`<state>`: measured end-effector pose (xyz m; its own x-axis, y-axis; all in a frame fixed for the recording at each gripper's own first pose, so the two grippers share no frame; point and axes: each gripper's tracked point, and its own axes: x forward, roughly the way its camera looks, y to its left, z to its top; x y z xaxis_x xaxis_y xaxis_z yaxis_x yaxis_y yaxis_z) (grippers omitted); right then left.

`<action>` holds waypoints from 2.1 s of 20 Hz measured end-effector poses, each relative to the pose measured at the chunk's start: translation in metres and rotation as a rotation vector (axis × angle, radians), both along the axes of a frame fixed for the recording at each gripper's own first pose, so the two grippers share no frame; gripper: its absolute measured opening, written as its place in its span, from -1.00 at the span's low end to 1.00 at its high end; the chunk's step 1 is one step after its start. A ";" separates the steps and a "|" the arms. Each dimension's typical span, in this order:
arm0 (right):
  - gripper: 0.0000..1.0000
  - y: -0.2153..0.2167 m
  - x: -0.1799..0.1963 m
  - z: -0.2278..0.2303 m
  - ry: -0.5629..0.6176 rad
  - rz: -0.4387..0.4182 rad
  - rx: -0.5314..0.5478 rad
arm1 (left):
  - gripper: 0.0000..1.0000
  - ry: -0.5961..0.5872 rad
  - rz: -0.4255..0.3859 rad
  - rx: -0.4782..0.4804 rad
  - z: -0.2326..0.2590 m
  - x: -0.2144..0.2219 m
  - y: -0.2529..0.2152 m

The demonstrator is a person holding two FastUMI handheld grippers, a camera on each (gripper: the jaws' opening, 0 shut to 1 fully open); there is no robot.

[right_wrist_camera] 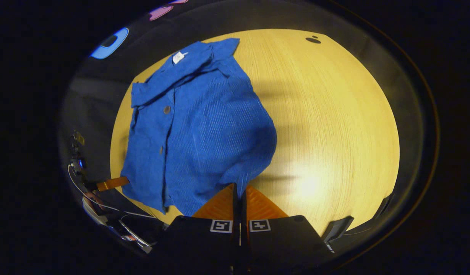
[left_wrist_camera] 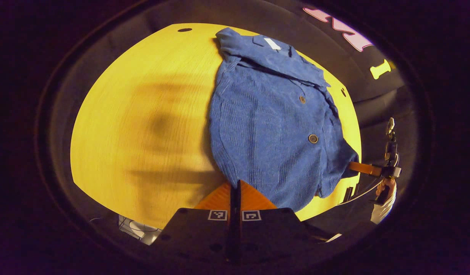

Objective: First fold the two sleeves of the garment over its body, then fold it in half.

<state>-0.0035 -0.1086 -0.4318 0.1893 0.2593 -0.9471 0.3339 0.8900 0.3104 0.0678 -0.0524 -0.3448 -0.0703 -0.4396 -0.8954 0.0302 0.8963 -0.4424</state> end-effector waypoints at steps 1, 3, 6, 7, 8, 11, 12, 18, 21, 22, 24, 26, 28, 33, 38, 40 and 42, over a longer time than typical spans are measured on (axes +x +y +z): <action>-0.96 0.004 0.013 0.010 -0.025 -0.004 0.003 | -1.00 -0.019 0.000 -0.022 0.008 0.009 -0.001; -0.96 0.006 0.039 0.026 -0.070 0.007 -0.013 | -1.00 -0.054 0.001 -0.067 0.025 0.031 -0.006; -0.96 0.012 0.077 0.042 -0.106 0.003 -0.016 | -1.00 -0.086 -0.052 -0.102 0.042 0.066 -0.009; -0.96 0.013 0.089 0.047 -0.113 -0.012 -0.021 | -1.00 -0.087 -0.059 -0.109 0.047 0.078 -0.009; -0.95 0.010 0.101 0.053 -0.123 -0.033 -0.027 | -1.00 -0.090 -0.061 -0.123 0.054 0.091 -0.009; -0.96 0.004 0.148 0.066 -0.169 -0.113 -0.045 | -1.00 -0.113 -0.055 -0.171 0.074 0.136 -0.010; -0.96 0.000 0.164 0.070 -0.185 -0.120 -0.060 | -1.00 -0.121 -0.050 -0.184 0.078 0.151 -0.010; -0.96 -0.043 0.280 0.080 -0.249 -0.156 -0.064 | -1.00 -0.093 0.185 -0.272 0.086 0.249 -0.011; -0.96 -0.073 0.338 0.059 -0.275 -0.212 -0.055 | -1.00 -0.094 0.275 -0.223 0.063 0.296 0.011; -0.97 -0.077 0.354 0.050 -0.272 -0.227 -0.034 | -1.00 -0.099 0.298 -0.214 0.054 0.312 0.016; -0.97 -0.085 0.374 0.020 -0.259 -0.227 -0.041 | -1.00 -0.101 0.351 -0.212 0.037 0.336 0.017; -0.96 -0.084 0.384 -0.006 -0.246 -0.223 -0.033 | -1.00 -0.101 0.380 -0.196 0.016 0.347 0.018; -0.96 -0.080 0.392 -0.030 -0.241 -0.221 -0.025 | -1.00 -0.110 0.398 -0.175 -0.002 0.359 0.014; -0.91 -0.080 0.418 -0.046 -0.270 -0.306 0.023 | -1.00 -0.107 0.327 -0.086 -0.030 0.370 0.004; -0.05 -0.096 0.448 -0.029 -0.398 -0.387 0.062 | -0.41 -0.182 0.470 -0.221 -0.017 0.401 -0.008; -0.05 -0.107 0.447 -0.018 -0.431 -0.393 0.056 | 0.35 -0.195 0.506 -0.252 -0.014 0.405 -0.006; -0.03 -0.109 0.442 -0.014 -0.446 -0.358 0.027 | 0.39 -0.211 0.554 -0.300 -0.007 0.410 -0.007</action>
